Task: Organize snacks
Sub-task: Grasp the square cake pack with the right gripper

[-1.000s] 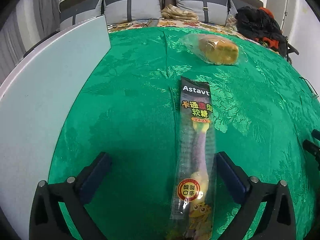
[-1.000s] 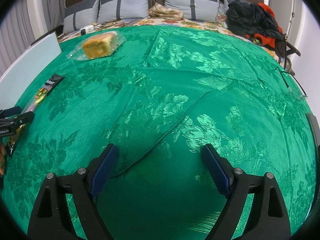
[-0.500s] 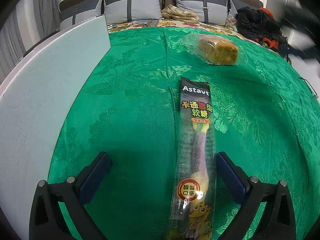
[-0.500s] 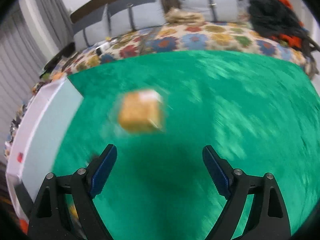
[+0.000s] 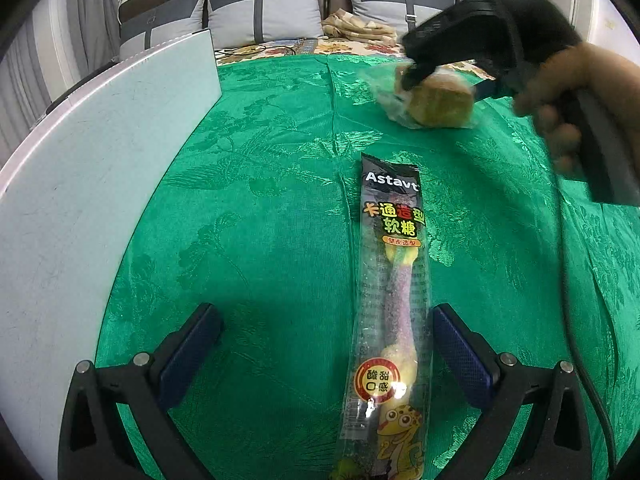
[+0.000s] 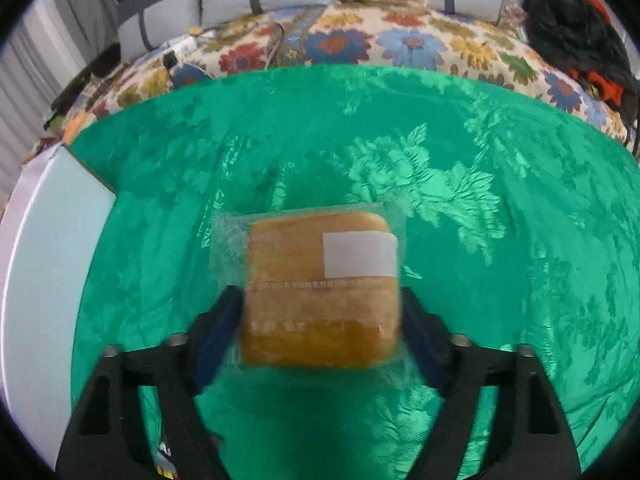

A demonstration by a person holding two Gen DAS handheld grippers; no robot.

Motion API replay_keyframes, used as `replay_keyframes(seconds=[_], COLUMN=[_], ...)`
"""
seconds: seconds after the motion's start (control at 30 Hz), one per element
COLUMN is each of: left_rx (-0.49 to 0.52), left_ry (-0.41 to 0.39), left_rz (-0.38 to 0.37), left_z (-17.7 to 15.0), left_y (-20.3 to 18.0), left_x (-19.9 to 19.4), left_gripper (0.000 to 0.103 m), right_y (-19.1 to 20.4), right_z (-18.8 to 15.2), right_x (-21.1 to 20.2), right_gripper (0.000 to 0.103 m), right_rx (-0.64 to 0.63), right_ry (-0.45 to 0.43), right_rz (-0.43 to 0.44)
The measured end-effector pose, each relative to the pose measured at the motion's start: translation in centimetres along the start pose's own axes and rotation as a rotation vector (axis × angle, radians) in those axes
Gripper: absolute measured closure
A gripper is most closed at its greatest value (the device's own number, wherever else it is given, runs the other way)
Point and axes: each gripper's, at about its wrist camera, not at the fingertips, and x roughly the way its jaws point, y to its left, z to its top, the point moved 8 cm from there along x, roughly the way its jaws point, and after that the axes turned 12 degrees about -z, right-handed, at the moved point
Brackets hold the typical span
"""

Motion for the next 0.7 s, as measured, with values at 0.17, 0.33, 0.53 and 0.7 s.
replay_keyframes(seconds=[0.17,0.33,0.53,0.7], left_rx=[0.0,0.0,0.0,0.0], left_ry=[0.0,0.0,0.0,0.0], left_rz=[0.0,-0.001,-0.001,-0.001], left_z=[0.0,0.0,0.0,0.0], left_y=[0.0,0.0,0.1,0.1], left_x=[0.0,0.0,0.0,0.0], left_gripper=[0.0,0.0,0.0,0.0], right_y=[-2.3,-5.8,-9.1,-9.3], right_z=[-1.7,-7.3,-17.3,-20.0], right_x=[-3.7,-9.7,-10.8,-9.1], right_gripper=[0.031,0.03,0.026,0.01], right_rx=[-0.017,-0.079,-0.131,-0.094], right_ry=[-0.035,-0.064,-0.04,-0.16], right_rz=[0.049,0.09,-0.024,-0.076])
